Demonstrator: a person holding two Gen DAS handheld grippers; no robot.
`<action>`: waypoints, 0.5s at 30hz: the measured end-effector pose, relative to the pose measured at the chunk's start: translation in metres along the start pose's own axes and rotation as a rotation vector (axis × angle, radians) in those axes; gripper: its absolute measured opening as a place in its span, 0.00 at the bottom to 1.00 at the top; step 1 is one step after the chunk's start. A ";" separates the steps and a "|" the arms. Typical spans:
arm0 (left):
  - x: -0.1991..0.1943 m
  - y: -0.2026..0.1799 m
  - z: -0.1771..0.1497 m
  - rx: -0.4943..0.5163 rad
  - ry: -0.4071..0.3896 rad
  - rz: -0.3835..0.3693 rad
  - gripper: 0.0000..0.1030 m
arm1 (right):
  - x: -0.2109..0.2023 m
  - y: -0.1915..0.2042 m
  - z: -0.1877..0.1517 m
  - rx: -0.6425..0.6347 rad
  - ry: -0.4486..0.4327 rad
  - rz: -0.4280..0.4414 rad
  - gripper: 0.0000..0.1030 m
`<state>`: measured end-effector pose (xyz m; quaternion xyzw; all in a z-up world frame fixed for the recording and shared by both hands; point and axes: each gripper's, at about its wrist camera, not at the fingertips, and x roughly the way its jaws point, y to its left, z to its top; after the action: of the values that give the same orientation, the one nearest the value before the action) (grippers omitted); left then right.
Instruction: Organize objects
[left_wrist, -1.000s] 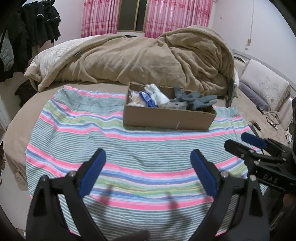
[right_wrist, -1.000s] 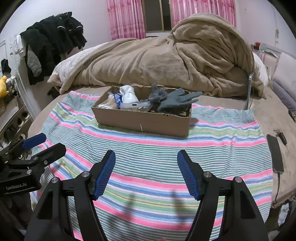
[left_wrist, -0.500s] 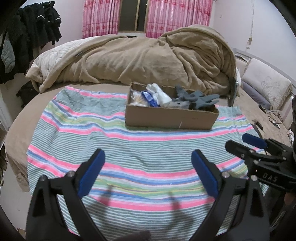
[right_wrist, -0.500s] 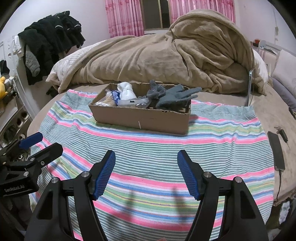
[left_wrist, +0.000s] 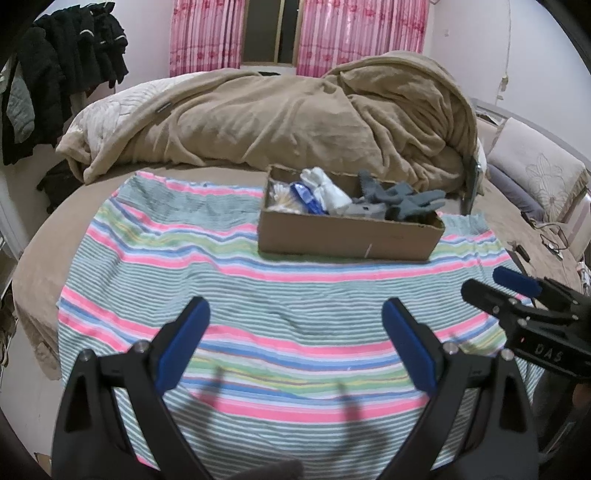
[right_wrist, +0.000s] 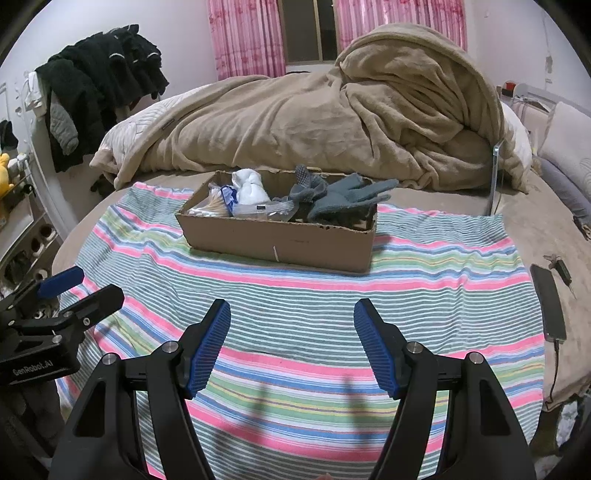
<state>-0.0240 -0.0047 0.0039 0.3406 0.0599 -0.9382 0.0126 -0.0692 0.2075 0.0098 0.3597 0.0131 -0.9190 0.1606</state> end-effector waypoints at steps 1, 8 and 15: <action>-0.001 -0.001 0.000 0.003 -0.002 0.003 0.93 | 0.001 -0.001 0.000 0.001 0.003 -0.001 0.70; -0.001 -0.001 -0.001 0.006 -0.002 0.007 0.93 | 0.001 -0.001 -0.001 0.006 0.009 0.002 0.70; -0.001 -0.002 -0.002 0.005 0.000 -0.002 0.93 | 0.003 -0.001 -0.002 0.007 0.012 0.003 0.70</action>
<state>-0.0224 -0.0027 0.0032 0.3406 0.0579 -0.9383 0.0107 -0.0700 0.2080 0.0062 0.3659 0.0104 -0.9166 0.1608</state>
